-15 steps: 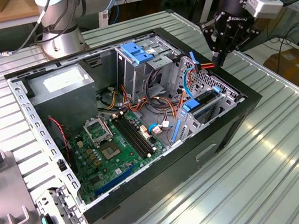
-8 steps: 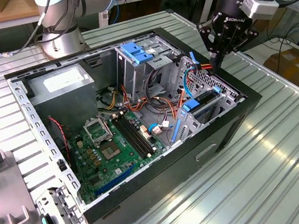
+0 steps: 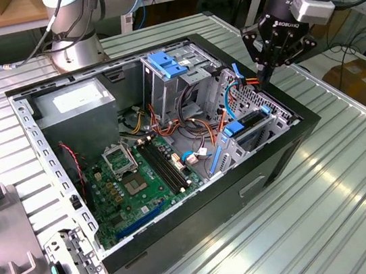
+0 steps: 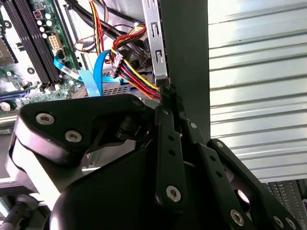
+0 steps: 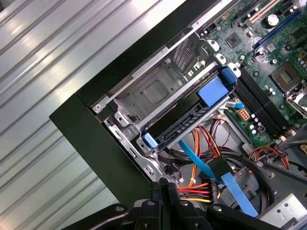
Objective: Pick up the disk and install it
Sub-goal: 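Insert the first disk wire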
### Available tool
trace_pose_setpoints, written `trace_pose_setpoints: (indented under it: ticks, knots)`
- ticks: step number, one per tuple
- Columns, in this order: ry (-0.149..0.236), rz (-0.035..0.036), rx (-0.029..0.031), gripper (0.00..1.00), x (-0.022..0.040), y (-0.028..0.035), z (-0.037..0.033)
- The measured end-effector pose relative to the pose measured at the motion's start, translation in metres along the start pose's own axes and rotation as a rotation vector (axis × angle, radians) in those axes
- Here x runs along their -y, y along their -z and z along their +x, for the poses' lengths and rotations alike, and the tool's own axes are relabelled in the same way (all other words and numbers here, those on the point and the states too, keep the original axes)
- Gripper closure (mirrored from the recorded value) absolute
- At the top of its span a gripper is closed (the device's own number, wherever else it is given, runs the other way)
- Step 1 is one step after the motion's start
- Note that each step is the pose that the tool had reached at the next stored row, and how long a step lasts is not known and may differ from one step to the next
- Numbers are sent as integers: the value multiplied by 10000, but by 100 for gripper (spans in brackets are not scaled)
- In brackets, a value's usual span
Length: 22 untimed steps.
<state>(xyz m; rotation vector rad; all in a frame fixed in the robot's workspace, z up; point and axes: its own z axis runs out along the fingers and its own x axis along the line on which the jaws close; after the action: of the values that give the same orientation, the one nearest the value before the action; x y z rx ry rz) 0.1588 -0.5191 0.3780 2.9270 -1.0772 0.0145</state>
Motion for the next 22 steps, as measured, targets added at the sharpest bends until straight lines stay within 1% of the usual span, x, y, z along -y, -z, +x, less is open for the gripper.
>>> trace_pose_setpoints:
  ticks: [2,6,8,10,12,14,18,20,21,22]
  knots:
    - [-146,-2,3,84,-1,-2,0]
    - [-1017,-16,18,84,0,-9,-1]
    - [-1153,-17,23,84,-8,-13,-10]
    - [-1259,-19,24,84,-33,-13,-38]
    - [-1539,-26,27,84,-33,-14,-39]
    - [-2027,-34,36,84,-33,-19,-39]
    - [-2682,-44,49,84,-33,-25,-39]
    - [-3062,-50,56,84,-33,-28,-39]
    - [-3384,-56,61,84,-33,-31,-39]
    - [-3531,-58,64,84,-33,-32,-39]
